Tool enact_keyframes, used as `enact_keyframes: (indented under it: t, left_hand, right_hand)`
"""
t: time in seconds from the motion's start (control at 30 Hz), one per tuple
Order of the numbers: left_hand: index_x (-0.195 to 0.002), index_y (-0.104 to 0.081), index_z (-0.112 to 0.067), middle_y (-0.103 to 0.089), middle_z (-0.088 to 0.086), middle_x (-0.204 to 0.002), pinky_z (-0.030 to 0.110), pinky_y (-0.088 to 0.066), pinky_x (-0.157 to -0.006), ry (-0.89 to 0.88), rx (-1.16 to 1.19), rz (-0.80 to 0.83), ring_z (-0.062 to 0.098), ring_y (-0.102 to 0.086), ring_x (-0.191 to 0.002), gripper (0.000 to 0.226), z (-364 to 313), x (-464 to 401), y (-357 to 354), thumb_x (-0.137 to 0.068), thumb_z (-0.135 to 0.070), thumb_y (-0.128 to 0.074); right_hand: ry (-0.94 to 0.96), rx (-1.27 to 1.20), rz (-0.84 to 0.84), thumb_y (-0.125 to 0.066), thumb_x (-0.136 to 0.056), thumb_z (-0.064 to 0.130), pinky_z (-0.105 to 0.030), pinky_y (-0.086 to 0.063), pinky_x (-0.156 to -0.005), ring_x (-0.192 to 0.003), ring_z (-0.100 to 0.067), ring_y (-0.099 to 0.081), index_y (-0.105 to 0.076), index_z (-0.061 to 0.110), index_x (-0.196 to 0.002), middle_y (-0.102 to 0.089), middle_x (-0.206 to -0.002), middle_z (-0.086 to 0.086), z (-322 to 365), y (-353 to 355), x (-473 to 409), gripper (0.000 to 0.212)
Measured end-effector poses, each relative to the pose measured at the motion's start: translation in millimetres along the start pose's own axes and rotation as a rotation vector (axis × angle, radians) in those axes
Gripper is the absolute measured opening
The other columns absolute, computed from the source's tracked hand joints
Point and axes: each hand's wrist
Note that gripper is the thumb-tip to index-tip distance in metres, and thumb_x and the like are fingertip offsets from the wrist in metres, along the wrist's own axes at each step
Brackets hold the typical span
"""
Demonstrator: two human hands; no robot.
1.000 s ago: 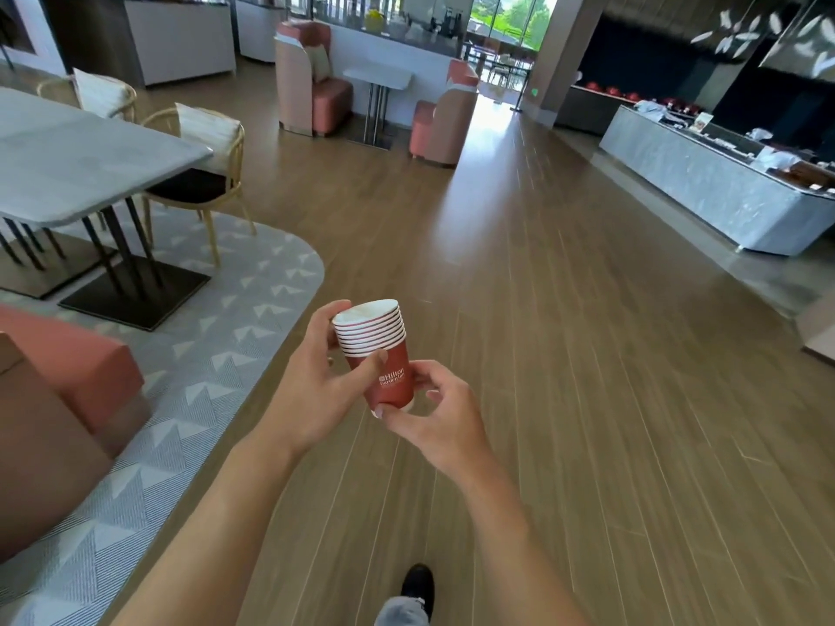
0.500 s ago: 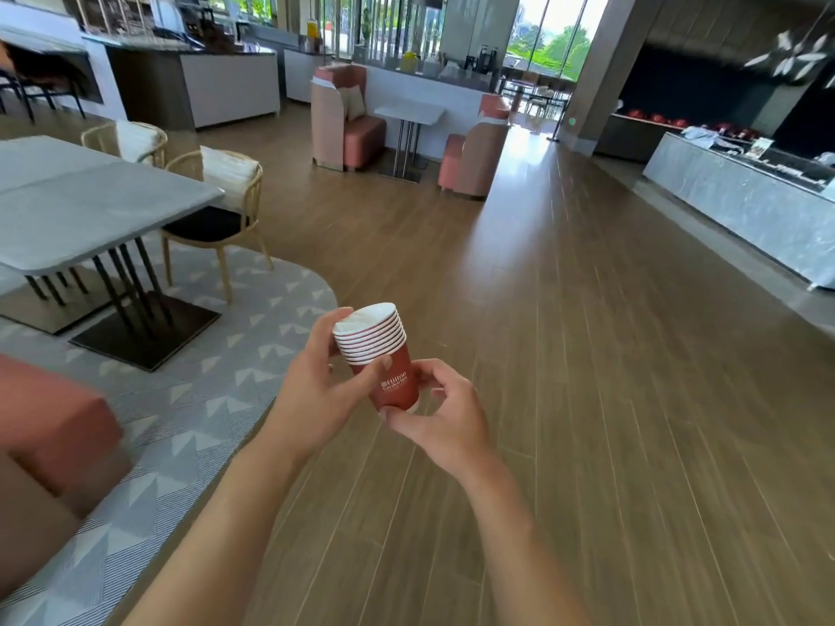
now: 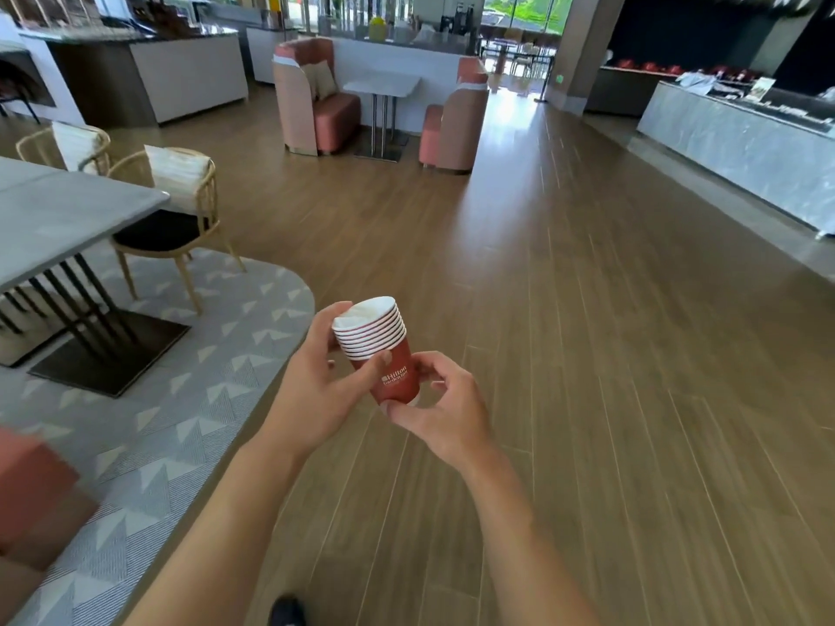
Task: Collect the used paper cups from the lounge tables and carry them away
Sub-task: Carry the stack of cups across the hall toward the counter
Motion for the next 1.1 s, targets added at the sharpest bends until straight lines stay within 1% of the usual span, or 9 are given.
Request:
enact_keyframes:
  t: [0.13, 0.23, 0.43, 0.57, 0.7, 0.8, 0.93, 1.03, 1.1]
  left_hand:
    - [-0.142, -0.049, -0.04, -0.066, -0.023, -0.129, 0.04, -0.05, -0.101, 0.007, -0.005, 0.039, 0.003, -0.06, -0.125, 0.07, 19.6, -42.9, -13.5, -0.081, -0.063, -0.074]
    - [-0.141, -0.049, -0.043, -0.067, -0.026, -0.126, 0.037, -0.05, -0.101, 0.007, 0.018, 0.071, 0.001, -0.061, -0.122, 0.069, 36.7, -80.0, -23.0, -0.081, -0.064, -0.074]
    - [-0.14, -0.051, -0.042, -0.067, -0.031, -0.123, 0.038, -0.051, -0.101, -0.007, 0.065, 0.163, -0.001, -0.062, -0.12, 0.072, 66.3, -182.0, -33.3, -0.076, -0.064, -0.075]
    - [-0.142, -0.051, -0.042, -0.066, -0.032, -0.124, 0.031, -0.049, -0.099, -0.015, 0.073, 0.18, -0.003, -0.06, -0.122, 0.074, 84.7, -254.6, -13.2, -0.076, -0.064, -0.076]
    - [-0.141, -0.052, -0.042, -0.067, -0.03, -0.124, 0.032, -0.048, -0.099, -0.007, 0.074, 0.166, -0.002, -0.061, -0.123, 0.073, 107.4, -327.2, 25.7, -0.077, -0.064, -0.077]
    - [-0.139, -0.052, -0.043, -0.067, -0.03, -0.123, 0.022, -0.045, -0.092, -0.023, 0.05, 0.147, -0.003, -0.061, -0.121, 0.069, 124.9, -372.0, 53.0, -0.078, -0.063, -0.077]
    - [-0.139, -0.052, -0.042, -0.066, -0.033, -0.122, 0.002, -0.041, -0.087, -0.039, 0.017, 0.112, -0.006, -0.059, -0.12, 0.066, 149.6, -414.4, 85.5, -0.081, -0.056, -0.08]
    - [-0.137, -0.054, -0.039, -0.064, -0.038, -0.12, -0.002, -0.038, -0.086, -0.035, -0.006, 0.084, -0.01, -0.059, -0.117, 0.061, 164.5, -437.3, 105.7, -0.086, -0.041, -0.086]
    - [-0.138, -0.053, -0.039, -0.066, -0.036, -0.117, -0.003, -0.036, -0.087, -0.047, -0.035, 0.06, -0.012, -0.058, -0.116, 0.062, 174.5, -452.0, 117.4, -0.086, -0.041, -0.086]
  right_hand:
    - [-0.032, 0.001, -0.017, -0.087, -0.065, 0.047, 0.001, -0.038, -0.084, -0.107, -0.002, -0.067, -0.069, 0.039, -0.109, -0.074, -0.108, 0.023, -17.4, 3.6, -32.5, 0.048]
    - [-0.054, 0.018, -0.042, -0.088, -0.066, 0.045, -0.001, -0.039, -0.084, -0.107, -0.002, -0.067, -0.069, 0.039, -0.109, -0.074, -0.107, 0.022, -29.4, 4.2, -62.7, 0.047]
    - [-0.099, 0.034, -0.145, -0.088, -0.066, 0.041, -0.003, -0.04, -0.084, -0.104, -0.005, -0.069, -0.07, 0.036, -0.108, -0.076, -0.104, 0.02, -46.2, -2.9, -147.1, 0.046]
    - [-0.124, 0.037, -0.162, -0.089, -0.066, 0.038, -0.004, -0.041, -0.083, -0.101, -0.006, -0.07, -0.07, 0.035, -0.107, -0.076, -0.103, 0.019, -39.6, -25.0, -217.3, 0.046]
    - [-0.103, 0.046, -0.149, -0.09, -0.067, 0.038, -0.004, -0.041, -0.084, -0.102, -0.005, -0.069, -0.07, 0.037, -0.107, -0.076, -0.103, 0.019, -26.5, -60.5, -291.6, 0.045]
    - [-0.092, 0.051, -0.137, -0.091, -0.067, 0.038, -0.005, -0.042, -0.084, -0.102, -0.005, -0.069, -0.07, 0.036, -0.108, -0.076, -0.103, 0.019, -20.0, -87.9, -340.1, 0.046]
    - [-0.075, 0.053, -0.091, -0.09, -0.066, 0.04, -0.004, -0.041, -0.084, -0.103, -0.004, -0.069, -0.07, 0.037, -0.108, -0.076, -0.103, 0.019, -14.2, -122.1, -391.1, 0.046]
    - [-0.071, 0.065, -0.044, -0.089, -0.066, 0.04, -0.005, -0.042, -0.084, -0.103, -0.005, -0.069, -0.07, 0.035, -0.107, -0.076, -0.103, 0.018, -12.0, -144.4, -423.3, 0.045]
    - [-0.061, 0.077, -0.013, -0.089, -0.066, 0.041, -0.008, -0.042, -0.084, -0.103, -0.005, -0.069, -0.07, 0.035, -0.107, -0.076, -0.104, 0.019, -12.3, -157.3, -446.0, 0.045]
Point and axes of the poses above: each hand's wrist, its own x-axis away from the middle knuckle, its own y-axis out of the back of the hand, z = x × y
